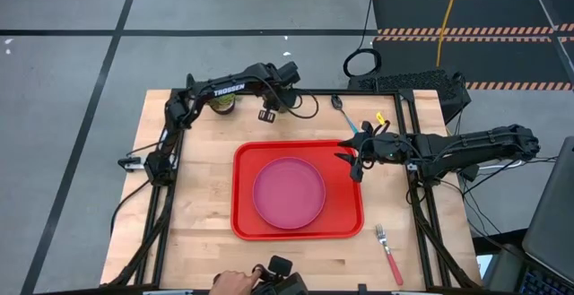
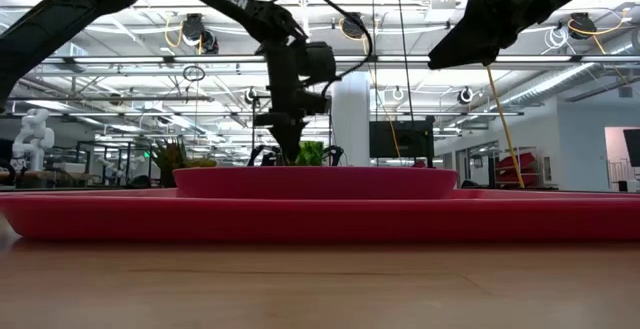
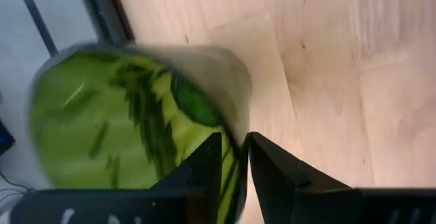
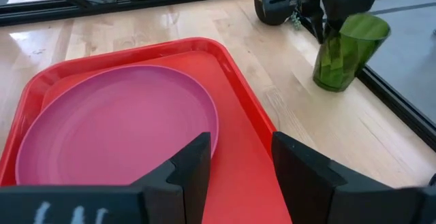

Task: Pick and place plate/cup/fork/spoon on tray
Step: Put the green cup on the red serving tray to the top left of the pink plate

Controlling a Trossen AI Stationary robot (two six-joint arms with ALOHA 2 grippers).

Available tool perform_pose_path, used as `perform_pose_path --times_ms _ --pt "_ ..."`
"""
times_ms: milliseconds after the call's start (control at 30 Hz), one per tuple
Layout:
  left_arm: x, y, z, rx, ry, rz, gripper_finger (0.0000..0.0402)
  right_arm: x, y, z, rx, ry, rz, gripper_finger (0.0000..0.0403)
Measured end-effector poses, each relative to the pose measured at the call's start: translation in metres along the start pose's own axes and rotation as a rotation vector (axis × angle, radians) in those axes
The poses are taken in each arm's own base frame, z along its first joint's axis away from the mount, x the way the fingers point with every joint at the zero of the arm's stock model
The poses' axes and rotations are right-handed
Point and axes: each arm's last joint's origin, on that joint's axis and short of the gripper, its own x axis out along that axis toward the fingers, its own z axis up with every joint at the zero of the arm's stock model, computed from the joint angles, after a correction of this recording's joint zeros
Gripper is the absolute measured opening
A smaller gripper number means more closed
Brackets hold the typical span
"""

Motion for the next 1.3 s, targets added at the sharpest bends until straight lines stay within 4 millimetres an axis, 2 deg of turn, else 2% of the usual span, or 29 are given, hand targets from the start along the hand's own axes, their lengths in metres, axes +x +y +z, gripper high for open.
perform_pose_path --times_ms 200,367,700,900,1133,1300 --pt "0.003 -0.002 0.001 0.022 0.062 0.024 0.0069 0.0 0.0 -0.001 -0.002 0.006 -0.002 0.0148" --pt "-0.01 -0.005 -0.003 -0.01 0.094 0.031 0.0012 0.0 0.0 -0.001 -0.002 0.006 -0.002 0.0148" --pt "-0.031 -0.025 -0.01 -0.054 0.206 -0.079 0.0008 0.0 0.0 0.0 -0.001 0.005 -0.001 0.0148" --pt "-0.076 -0.042 -0.018 -0.135 0.215 -0.103 0.0008 0.0 0.0 0.0 -0.019 0.005 -0.001 0.0148" --pt "-0.131 -0.064 -0.02 -0.307 0.078 -0.134 0.0008 -0.003 -0.001 -0.001 -0.038 0.013 -0.002 0.0148" --pt "-0.147 -0.094 -0.008 -0.32 0.108 -0.154 0.0008 -0.012 -0.004 0.0 -0.025 -0.008 0.001 0.0148"
